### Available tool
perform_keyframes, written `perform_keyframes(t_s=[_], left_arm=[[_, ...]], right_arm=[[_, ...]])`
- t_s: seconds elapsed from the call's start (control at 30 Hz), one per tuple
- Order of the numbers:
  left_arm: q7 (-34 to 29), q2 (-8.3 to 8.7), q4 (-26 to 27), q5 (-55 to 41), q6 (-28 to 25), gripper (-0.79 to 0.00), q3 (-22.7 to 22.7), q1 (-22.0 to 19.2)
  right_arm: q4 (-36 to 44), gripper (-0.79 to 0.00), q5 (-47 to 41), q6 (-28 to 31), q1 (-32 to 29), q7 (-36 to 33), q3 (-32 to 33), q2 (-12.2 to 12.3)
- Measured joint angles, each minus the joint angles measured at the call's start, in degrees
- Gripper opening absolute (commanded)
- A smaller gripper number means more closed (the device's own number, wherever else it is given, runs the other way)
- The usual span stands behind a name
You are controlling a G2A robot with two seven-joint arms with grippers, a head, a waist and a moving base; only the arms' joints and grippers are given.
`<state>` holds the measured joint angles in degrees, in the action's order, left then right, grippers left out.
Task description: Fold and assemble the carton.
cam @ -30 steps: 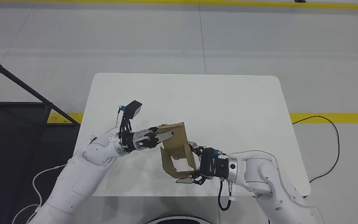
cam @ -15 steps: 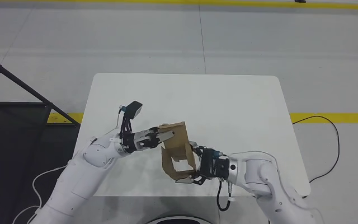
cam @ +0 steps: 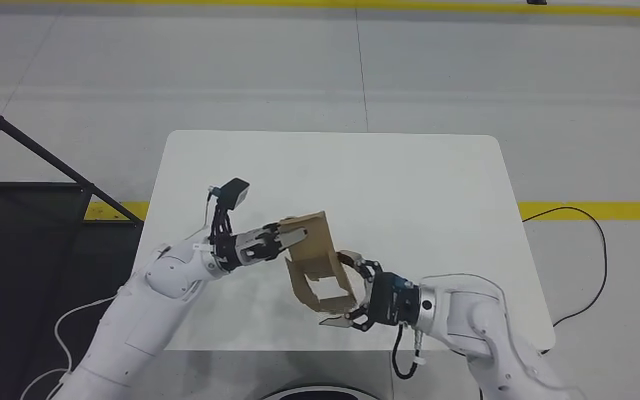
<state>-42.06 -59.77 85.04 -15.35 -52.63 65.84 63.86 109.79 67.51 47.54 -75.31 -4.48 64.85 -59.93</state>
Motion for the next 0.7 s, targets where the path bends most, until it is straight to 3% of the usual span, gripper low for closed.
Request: perform_keyframes(t_s=[0.5,0.7], left_arm=[[-0.2,0.02,0.4,-1.5,-0.1,-0.785,-0.2,0.2],[-0.4,-0.05,0.4,-1.6,-0.1,-0.785,-0.6,0.0]], right_arm=[[-1.2,0.0,0.0,1.4,1.1,-0.4,-1.2,-0.1],[-0.8,0.0,1.4,-0.7,1.6,-1.6,-1.9,-0.2]])
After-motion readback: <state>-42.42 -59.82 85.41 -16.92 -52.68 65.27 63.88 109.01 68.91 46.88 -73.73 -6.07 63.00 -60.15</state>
